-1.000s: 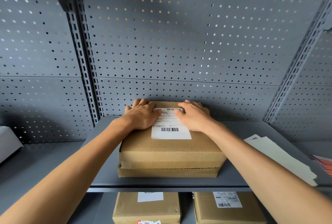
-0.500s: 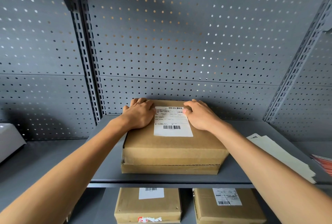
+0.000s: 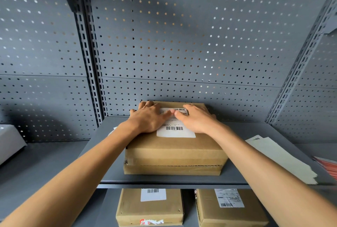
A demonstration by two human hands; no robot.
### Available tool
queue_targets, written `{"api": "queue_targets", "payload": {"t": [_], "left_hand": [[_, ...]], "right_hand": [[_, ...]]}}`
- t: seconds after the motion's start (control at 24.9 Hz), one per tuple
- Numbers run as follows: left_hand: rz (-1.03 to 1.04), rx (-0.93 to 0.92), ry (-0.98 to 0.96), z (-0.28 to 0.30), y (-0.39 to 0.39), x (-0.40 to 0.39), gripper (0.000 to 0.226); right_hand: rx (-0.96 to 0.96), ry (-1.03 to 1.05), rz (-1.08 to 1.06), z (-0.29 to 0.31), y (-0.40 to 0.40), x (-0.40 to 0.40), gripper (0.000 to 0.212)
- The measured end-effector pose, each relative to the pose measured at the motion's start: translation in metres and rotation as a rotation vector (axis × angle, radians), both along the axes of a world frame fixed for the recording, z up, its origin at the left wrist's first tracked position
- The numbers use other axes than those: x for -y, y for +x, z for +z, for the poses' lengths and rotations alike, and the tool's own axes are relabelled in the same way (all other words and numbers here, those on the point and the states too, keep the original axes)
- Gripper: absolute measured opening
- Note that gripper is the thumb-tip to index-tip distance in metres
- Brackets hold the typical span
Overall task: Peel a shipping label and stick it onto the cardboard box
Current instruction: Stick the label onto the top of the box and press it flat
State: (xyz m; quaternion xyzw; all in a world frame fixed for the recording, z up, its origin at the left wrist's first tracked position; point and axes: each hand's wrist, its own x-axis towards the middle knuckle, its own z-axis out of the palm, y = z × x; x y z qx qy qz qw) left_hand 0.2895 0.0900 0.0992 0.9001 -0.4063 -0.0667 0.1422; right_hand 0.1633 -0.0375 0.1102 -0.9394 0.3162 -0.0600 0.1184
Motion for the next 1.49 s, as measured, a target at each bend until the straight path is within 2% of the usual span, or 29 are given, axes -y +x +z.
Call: {"api": "queue_targets", "payload": {"t": [0.2, 0.48, 0.6, 0.72, 0.8, 0.92, 1.0, 1.24, 1.28, 1.41, 1.49], "left_hand": [[-0.015, 0.005, -0.001, 0.000, 0.000, 0.000, 0.082], [-0.040, -0.029, -0.067, -0.001, 0.006, -0.005, 0.070], [-0.050, -0.009, -0.083, -0.002, 0.007, -0.005, 0.056], [-0.048, 0.006, -0.145, -0.003, 0.008, -0.008, 0.023], [-0.029, -0.022, -0.169, -0.003, 0.008, -0.011, 0.030], [-0.022, -0.026, -0.203, -0.005, 0.006, -0.014, 0.020], [-0.025, -0.024, -0.204, -0.006, 0.006, -0.015, 0.031], [-0.030, 0.013, -0.167, -0.008, 0.003, -0.019, 0.035], [-0.020, 0.000, -0.136, -0.007, 0.001, -0.019, 0.045], [-0.043, -0.045, 0.018, 0.000, -0.011, -0.020, 0.100], [-0.055, -0.020, 0.052, 0.001, -0.016, -0.020, 0.108]], "right_hand": [[-0.016, -0.038, -0.022, -0.008, 0.001, 0.001, 0.079], [-0.006, 0.006, 0.034, -0.012, -0.004, 0.012, 0.059], [0.044, 0.037, 0.052, -0.013, -0.008, 0.015, 0.048], [0.086, 0.052, 0.059, -0.012, -0.011, 0.015, 0.044], [0.092, 0.064, 0.063, -0.010, -0.012, 0.015, 0.043], [0.102, 0.072, 0.065, -0.009, -0.016, 0.014, 0.042], [0.125, 0.075, 0.066, -0.006, -0.019, 0.012, 0.041], [0.131, 0.087, 0.029, -0.004, -0.026, 0.005, 0.039], [0.107, 0.076, 0.024, -0.004, -0.026, 0.002, 0.041], [0.032, 0.030, 0.036, -0.003, -0.024, -0.008, 0.059], [0.003, -0.007, 0.038, -0.001, -0.023, -0.015, 0.066]]}}
